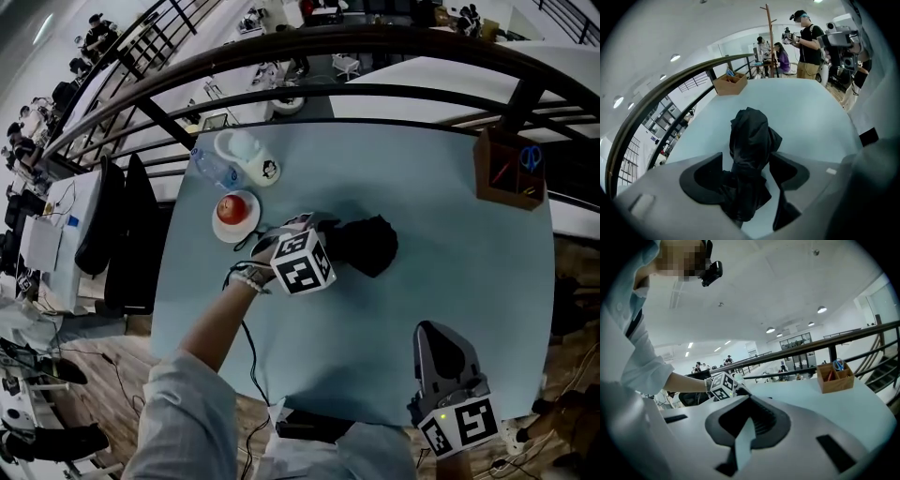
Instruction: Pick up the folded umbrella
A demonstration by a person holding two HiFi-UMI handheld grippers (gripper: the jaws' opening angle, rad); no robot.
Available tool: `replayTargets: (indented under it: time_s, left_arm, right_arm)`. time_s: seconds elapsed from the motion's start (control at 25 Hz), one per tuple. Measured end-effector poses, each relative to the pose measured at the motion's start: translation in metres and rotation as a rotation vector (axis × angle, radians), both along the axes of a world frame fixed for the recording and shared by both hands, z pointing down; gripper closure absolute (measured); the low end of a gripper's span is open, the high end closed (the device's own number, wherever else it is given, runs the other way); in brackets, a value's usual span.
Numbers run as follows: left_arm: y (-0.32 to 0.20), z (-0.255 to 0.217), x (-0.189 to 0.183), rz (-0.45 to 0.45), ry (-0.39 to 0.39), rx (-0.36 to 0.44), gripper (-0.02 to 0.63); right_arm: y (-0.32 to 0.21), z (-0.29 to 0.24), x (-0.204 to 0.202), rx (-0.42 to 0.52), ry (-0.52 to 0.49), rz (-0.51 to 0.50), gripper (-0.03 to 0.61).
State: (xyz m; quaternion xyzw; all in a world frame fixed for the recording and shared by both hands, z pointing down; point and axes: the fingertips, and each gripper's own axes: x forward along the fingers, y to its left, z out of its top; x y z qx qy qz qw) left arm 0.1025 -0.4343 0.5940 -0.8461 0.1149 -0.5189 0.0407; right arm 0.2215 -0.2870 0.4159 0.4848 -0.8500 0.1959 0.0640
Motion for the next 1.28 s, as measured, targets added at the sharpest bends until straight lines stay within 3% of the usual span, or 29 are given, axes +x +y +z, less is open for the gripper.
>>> replayTargets:
  time_s: [0.28, 0.52, 0.68, 1.04, 1.28]
  left_arm:
    - [-0.005, 0.034, -0.005, 0.07, -0.161, -0.082, 0.316]
    - [-0.002, 0.058, -0.004, 0.101, -0.242, -0.18, 0.316]
    - [-0.007, 0.073, -0.005, 0.132, -0.3, -0.161, 0.314]
    - [-0.006, 0.077, -0.003, 0.123, -0.324, -0.26, 0.304]
    - [-0.006, 0.076, -0.002, 0.119, -0.323, -0.193, 0.305]
  right_arm:
    - [-0.005, 0.007, 0.007, -0.03, -0.029, 0.001, 0.578]
    - [-0.012, 0.012, 0.011, -0.043, -0.044, 0.005, 0.578]
    - [-0.015, 0.016, 0.015, -0.05, -0.043, 0.011, 0.578]
    - [-0.016, 0.017, 0.01, -0.057, -0.052, 0.01, 0.578]
    - [-0.009, 0.015, -0.001, -0.054, -0.054, 0.005, 0.578]
